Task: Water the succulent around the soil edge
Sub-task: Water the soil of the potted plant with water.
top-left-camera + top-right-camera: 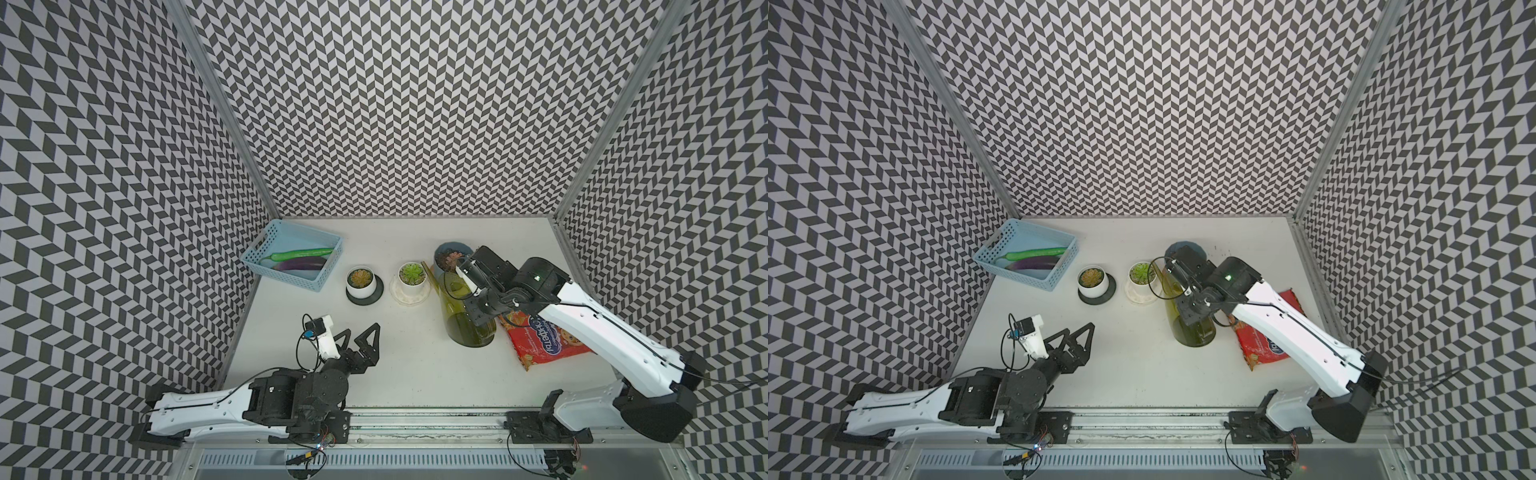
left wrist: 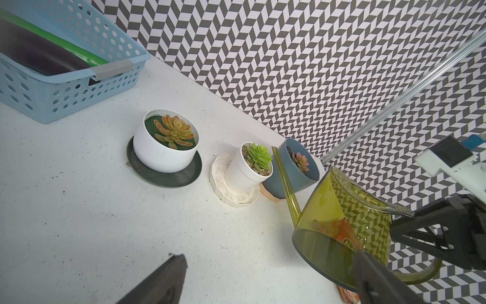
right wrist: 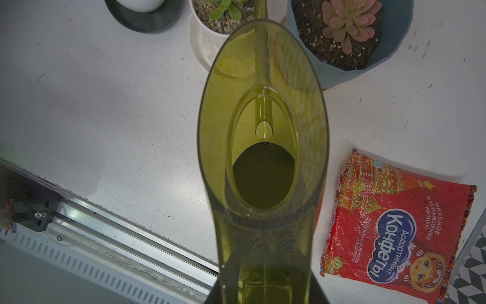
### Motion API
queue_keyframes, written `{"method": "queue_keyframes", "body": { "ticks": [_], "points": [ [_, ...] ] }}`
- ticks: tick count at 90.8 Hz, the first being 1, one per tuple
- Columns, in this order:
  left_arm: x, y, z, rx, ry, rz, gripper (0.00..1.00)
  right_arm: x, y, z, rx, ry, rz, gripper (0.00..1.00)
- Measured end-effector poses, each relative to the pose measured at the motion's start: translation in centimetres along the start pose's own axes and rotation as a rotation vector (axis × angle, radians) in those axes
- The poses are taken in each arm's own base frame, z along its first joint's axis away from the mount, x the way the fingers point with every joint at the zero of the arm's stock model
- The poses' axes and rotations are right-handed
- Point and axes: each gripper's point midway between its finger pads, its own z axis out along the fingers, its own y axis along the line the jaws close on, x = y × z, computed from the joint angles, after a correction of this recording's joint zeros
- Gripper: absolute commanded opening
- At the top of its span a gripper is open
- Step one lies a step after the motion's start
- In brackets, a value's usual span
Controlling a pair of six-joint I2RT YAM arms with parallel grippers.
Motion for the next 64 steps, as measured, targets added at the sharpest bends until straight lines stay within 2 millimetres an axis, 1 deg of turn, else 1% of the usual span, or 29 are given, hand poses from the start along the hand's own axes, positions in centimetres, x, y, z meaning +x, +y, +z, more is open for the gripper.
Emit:
{"method": "queue_keyframes", "body": {
  "ticks": [37,64],
  "points": [
    [-0.2,0.0,-0.1,0.004,-0.002,-0.005,1.0,-1.3,0.5,0.3,-0.004,-0.001,-0.03,0.0],
    [-0.2,0.0,-0.1,0.007,-0.003,-0.01,1.0,-1.9,0.4,-0.4,0.0,-0.024,-0.027,0.0]
  ]
}}
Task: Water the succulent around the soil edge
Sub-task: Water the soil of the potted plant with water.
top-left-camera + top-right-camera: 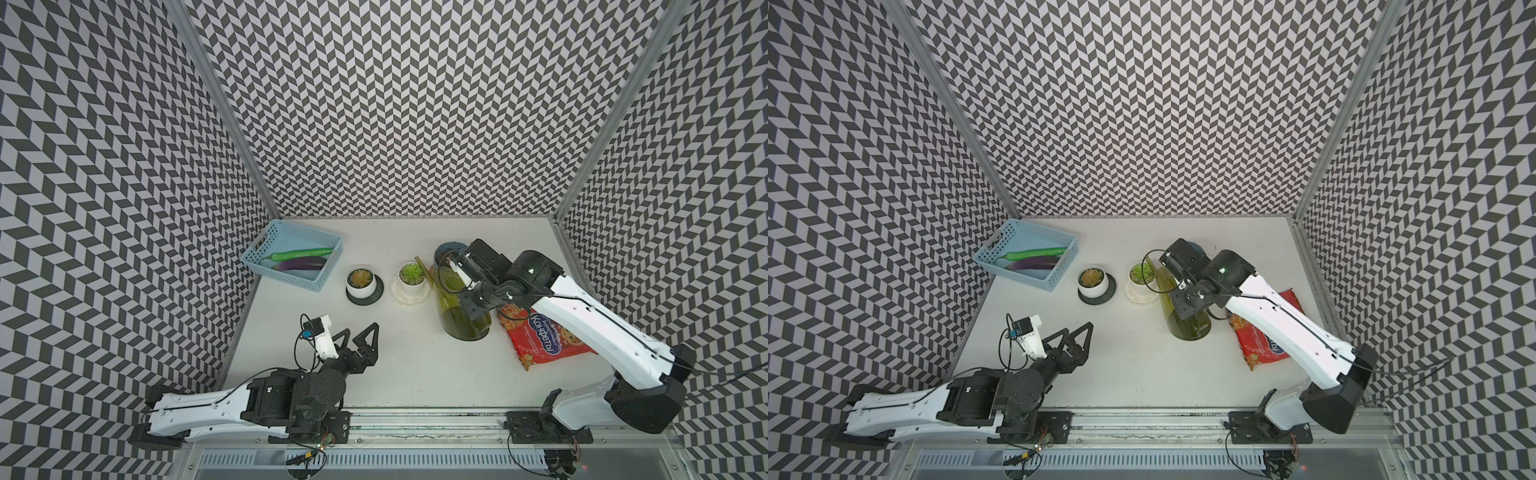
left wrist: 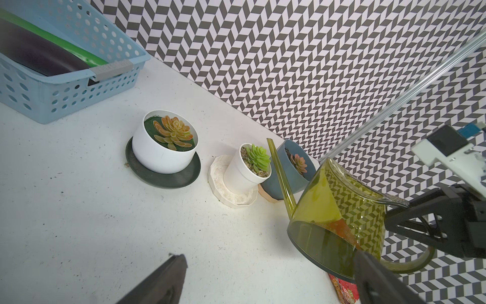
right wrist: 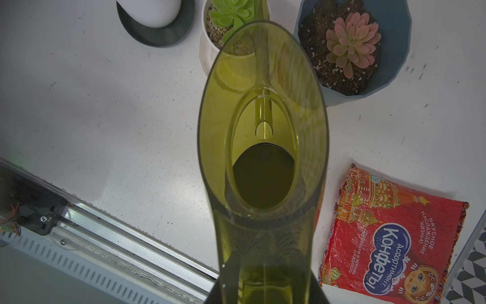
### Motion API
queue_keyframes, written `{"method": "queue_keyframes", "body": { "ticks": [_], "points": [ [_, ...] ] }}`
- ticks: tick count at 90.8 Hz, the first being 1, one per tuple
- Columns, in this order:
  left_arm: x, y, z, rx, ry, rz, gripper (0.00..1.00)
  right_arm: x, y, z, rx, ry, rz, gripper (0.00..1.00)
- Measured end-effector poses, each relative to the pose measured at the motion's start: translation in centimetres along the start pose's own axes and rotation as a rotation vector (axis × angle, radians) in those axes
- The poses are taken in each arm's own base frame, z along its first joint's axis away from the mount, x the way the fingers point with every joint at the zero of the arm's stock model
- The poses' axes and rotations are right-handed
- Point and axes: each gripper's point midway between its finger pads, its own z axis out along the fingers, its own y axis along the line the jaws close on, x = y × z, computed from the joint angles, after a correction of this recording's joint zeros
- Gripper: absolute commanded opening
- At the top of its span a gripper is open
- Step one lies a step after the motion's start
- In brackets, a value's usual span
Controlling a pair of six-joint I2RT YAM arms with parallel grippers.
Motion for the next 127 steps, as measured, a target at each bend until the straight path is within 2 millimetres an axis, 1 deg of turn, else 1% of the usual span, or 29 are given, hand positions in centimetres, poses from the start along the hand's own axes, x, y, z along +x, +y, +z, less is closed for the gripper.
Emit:
{"method": "queue_keyframes", "body": {
  "ticks": [26,45,75,101,127],
  "points": [
    [0.0,0.0,0.0,0.0,0.0,0.0,1.0,-0.2,0.0,-0.2,-0.003,-0.006,0.001,0.0],
    [0.0,0.0,0.0,0.0,0.0,0.0,1.0,-0.4,0.6,-0.6,-0.039,-0.011,-0.009,0.0],
    [0.0,0.0,0.0,-0.001,0.0,0.001,1.0,-0.1,1.6,-0.6,-0.093,0.005,-0.02,0.0],
    [0.0,0.0,0.0,-0.001,0.001,0.002,1.0,1.0,2.1,0.0,-0.116,0.04,-0.031,0.0],
    [0.3,0.0,0.1,-0.007,0.004,0.013,1.0,1.7,2.3,-0.1,-0.127,0.048,-0.041,0.0]
  ]
}}
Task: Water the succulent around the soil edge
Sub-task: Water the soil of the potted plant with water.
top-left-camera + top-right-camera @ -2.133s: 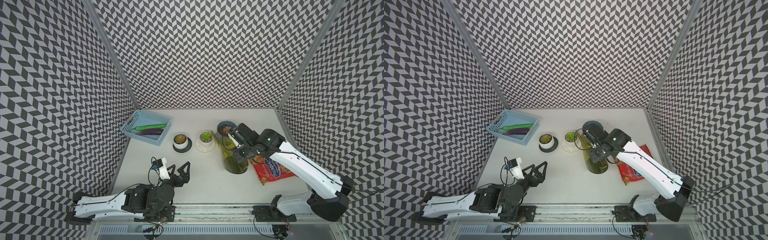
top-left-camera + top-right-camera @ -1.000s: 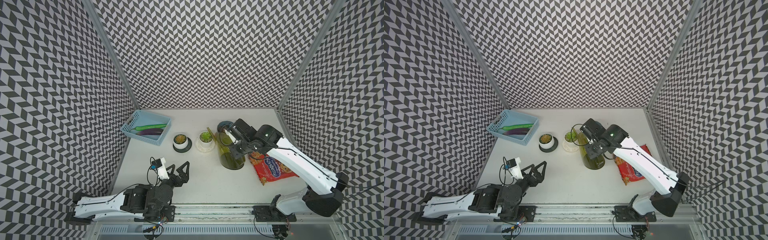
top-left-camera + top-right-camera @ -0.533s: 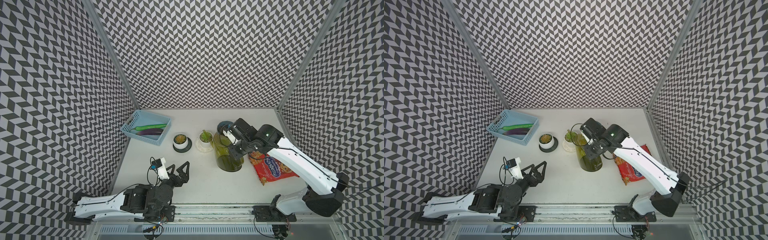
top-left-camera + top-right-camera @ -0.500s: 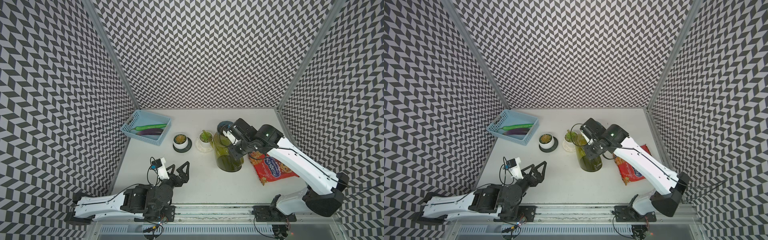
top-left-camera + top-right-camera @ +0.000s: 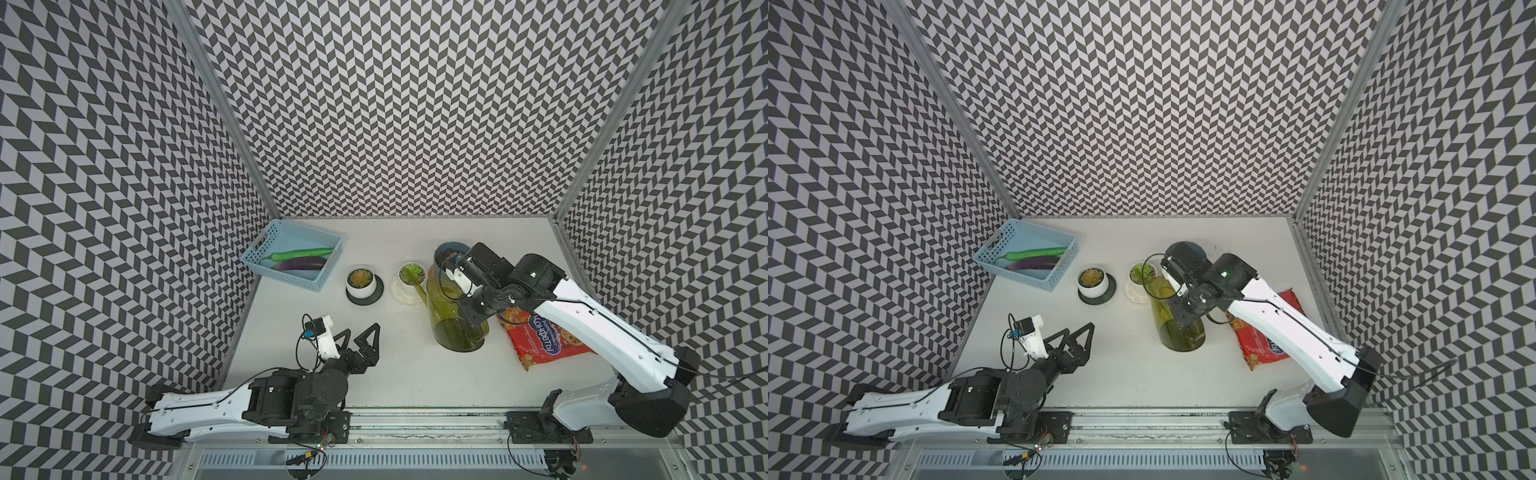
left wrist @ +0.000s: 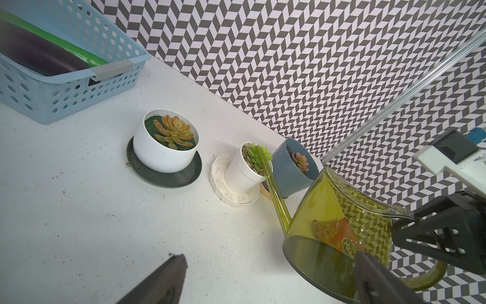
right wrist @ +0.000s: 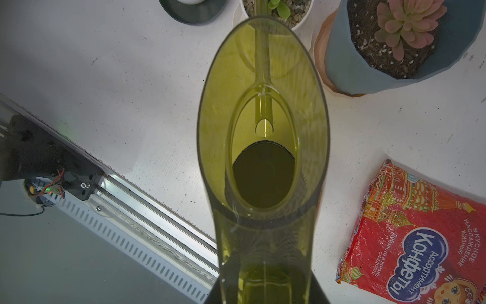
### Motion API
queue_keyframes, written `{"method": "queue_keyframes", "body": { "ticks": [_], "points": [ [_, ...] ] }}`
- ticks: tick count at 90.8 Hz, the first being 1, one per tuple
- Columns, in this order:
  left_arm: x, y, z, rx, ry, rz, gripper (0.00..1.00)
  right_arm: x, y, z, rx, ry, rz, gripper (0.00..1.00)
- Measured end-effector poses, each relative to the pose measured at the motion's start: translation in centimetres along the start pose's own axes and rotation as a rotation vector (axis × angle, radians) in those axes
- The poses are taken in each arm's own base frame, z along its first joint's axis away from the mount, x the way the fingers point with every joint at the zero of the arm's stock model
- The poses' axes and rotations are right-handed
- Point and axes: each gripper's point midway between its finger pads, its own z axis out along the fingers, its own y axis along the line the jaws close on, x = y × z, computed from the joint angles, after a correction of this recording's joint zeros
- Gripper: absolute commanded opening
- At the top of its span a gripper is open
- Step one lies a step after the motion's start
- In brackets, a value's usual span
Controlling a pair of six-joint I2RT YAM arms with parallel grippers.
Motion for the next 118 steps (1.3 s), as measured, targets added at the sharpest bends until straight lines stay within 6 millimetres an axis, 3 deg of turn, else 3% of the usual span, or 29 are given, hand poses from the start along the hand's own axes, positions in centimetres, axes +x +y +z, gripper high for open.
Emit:
{"method": "queue_keyframes", "body": {
  "ticks": [57,90,105,118],
  "points": [
    [0.5,0.0,0.2,-0.01,0.009,0.022,1.0,2.3,0.2,-0.2,-0.022,0.015,-0.021,0.0],
    [0.2,0.3,0.4,-0.025,-0.005,0.005,1.0,3.1,0.6,-1.5,-0.066,-0.012,-0.023,0.0],
    [-0.8,1.2,0.8,-0.073,-0.045,-0.012,1.0,3.5,1.8,-1.9,-0.107,-0.013,-0.049,0.0],
    [-3.2,1.7,0.9,-0.101,-0.112,-0.04,1.0,3.4,3.5,-2.5,-0.147,-0.012,-0.096,0.0]
  ]
}}
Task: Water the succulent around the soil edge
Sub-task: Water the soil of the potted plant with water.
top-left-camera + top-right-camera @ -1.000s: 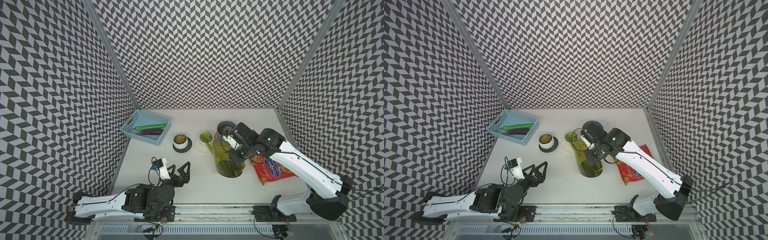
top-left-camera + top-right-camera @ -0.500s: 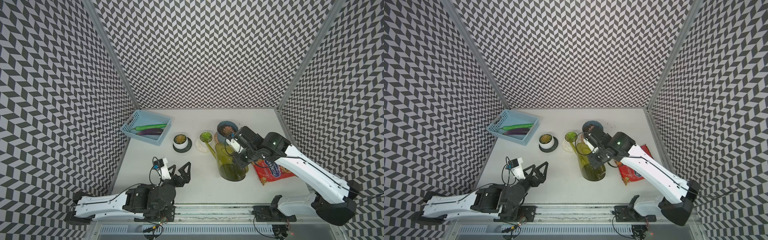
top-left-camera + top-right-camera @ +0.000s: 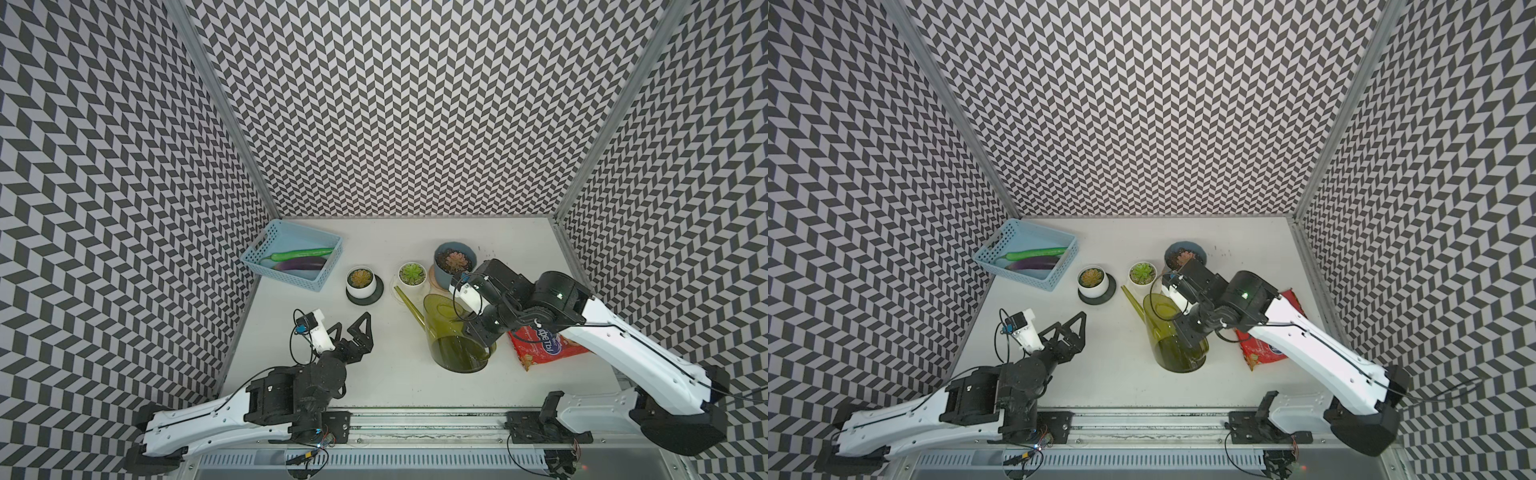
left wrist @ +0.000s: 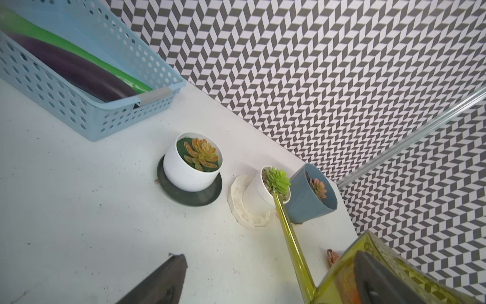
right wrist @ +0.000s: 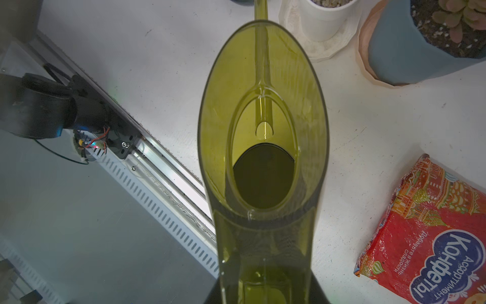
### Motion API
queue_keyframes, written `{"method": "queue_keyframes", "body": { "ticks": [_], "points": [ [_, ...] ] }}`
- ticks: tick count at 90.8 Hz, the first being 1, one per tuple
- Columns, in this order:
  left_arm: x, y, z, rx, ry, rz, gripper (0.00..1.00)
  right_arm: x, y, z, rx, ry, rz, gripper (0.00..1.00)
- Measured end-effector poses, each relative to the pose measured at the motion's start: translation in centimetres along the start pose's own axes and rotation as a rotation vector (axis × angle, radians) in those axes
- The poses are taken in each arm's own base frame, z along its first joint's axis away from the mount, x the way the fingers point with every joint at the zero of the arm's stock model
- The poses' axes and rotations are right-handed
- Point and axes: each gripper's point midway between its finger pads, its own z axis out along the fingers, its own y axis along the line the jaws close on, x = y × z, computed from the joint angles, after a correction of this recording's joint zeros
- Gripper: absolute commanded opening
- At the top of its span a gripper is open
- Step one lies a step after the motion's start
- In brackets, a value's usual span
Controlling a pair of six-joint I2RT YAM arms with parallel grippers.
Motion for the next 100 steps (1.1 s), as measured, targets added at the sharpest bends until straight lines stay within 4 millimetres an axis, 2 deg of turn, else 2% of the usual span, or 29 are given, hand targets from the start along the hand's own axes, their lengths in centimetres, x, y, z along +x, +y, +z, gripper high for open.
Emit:
{"method": "queue_keyframes", "body": {
  "ticks": [28,37,43,54,62,71,83,100],
  "points": [
    [-6.7,-1.3,0.9,-0.044,-0.137,0.005,1.0,-3.1,2.0,1.6,-0.032,0.037,-0.059,0.0],
    [-8.5,-0.9,2.6,-0.085,-0.156,0.042,1.0,-4.2,2.4,2.3,-0.038,0.046,-0.066,0.0],
    [-9.5,-0.4,4.4,-0.1,-0.139,0.059,1.0,-5.0,2.7,2.8,-0.041,0.05,-0.069,0.0],
    [-11.5,2.6,7.6,-0.13,-0.112,0.03,1.0,-6.2,3.0,3.3,-0.042,0.05,-0.07,0.0],
    [-12.3,4.9,9.2,-0.14,-0.08,-0.008,1.0,-7.1,3.3,3.7,-0.042,0.047,-0.064,0.0],
    [-12.1,6.0,10.2,-0.132,-0.033,-0.03,1.0,-8.1,3.6,4.0,-0.047,0.041,-0.045,0.0],
    [-11.8,5.9,10.5,-0.119,-0.008,-0.026,1.0,-9.0,4.1,4.4,-0.061,0.039,-0.012,0.0],
    [-13.0,5.2,10.1,-0.114,-0.041,0.018,1.0,-10.1,5.0,4.5,-0.099,0.036,0.022,0.0]
  ]
}}
